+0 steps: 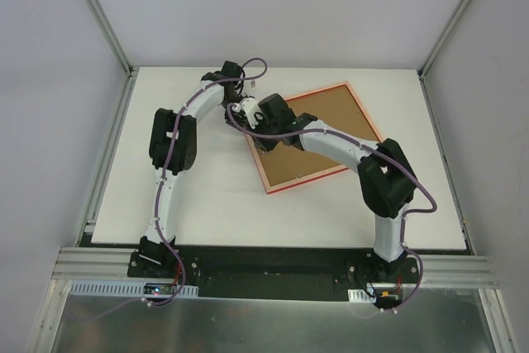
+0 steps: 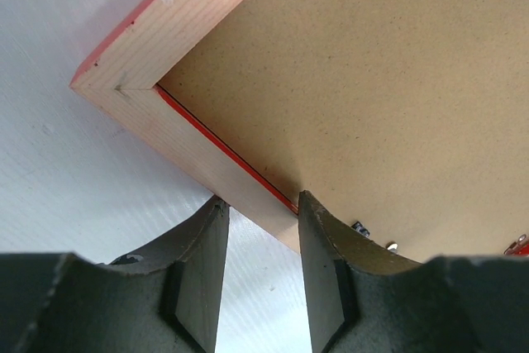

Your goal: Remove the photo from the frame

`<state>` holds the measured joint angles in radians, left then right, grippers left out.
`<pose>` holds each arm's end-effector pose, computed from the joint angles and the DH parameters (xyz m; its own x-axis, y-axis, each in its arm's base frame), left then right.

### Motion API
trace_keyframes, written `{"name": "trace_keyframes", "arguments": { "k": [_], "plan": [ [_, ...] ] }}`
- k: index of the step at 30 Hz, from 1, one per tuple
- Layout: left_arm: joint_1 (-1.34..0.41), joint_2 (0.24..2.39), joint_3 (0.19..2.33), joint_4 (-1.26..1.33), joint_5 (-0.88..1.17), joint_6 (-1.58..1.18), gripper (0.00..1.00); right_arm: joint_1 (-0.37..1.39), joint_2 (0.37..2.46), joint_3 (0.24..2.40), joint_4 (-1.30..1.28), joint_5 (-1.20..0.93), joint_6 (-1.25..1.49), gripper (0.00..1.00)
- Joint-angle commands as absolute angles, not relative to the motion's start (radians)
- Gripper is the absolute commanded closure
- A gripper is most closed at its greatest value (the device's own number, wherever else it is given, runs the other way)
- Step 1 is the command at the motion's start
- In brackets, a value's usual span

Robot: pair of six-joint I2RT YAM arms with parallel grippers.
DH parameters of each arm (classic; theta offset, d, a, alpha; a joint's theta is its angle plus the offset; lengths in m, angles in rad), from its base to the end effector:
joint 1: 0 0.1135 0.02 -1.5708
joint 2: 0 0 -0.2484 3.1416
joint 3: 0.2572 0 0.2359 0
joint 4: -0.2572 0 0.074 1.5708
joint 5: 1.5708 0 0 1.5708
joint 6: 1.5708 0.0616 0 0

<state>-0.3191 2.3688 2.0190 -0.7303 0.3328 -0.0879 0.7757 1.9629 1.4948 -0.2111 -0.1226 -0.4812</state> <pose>0.4637 -0.1744 0.1485 -0.8731 0.2011 -0.4441 0.3675 0.8701 -0.3284 0.3165 0.3210 0.2088 -0.0444 -0.6870 -0.7253 -0.8838 0.3655 -0.2920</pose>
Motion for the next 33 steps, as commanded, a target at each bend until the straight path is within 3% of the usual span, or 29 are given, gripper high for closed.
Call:
{"name": "trace_keyframes", "arguments": {
  "k": [1,12,18,26,33],
  "plan": [
    [-0.302,2.359,1.990,-0.770,0.252,-0.078,0.65,0.752,1.778,1.506,-0.340,-0.210,-0.482,0.99],
    [-0.252,2.263,1.853,-0.767,0.226,-0.081,0.77,0.434,1.540,1.384,-0.573,-0.187,-0.463,0.99],
    [-0.222,2.214,1.761,-0.761,0.196,-0.074,0.83,0.227,1.506,1.345,-0.698,-0.051,-0.495,0.99],
    [-0.173,2.142,1.681,-0.746,0.184,-0.063,0.85,0.006,1.610,1.377,-0.816,-0.018,-0.567,0.99],
    [-0.135,2.091,1.625,-0.726,0.186,-0.054,0.88,-0.066,1.788,1.465,-0.867,-0.006,-0.615,0.99]
  ]
}}
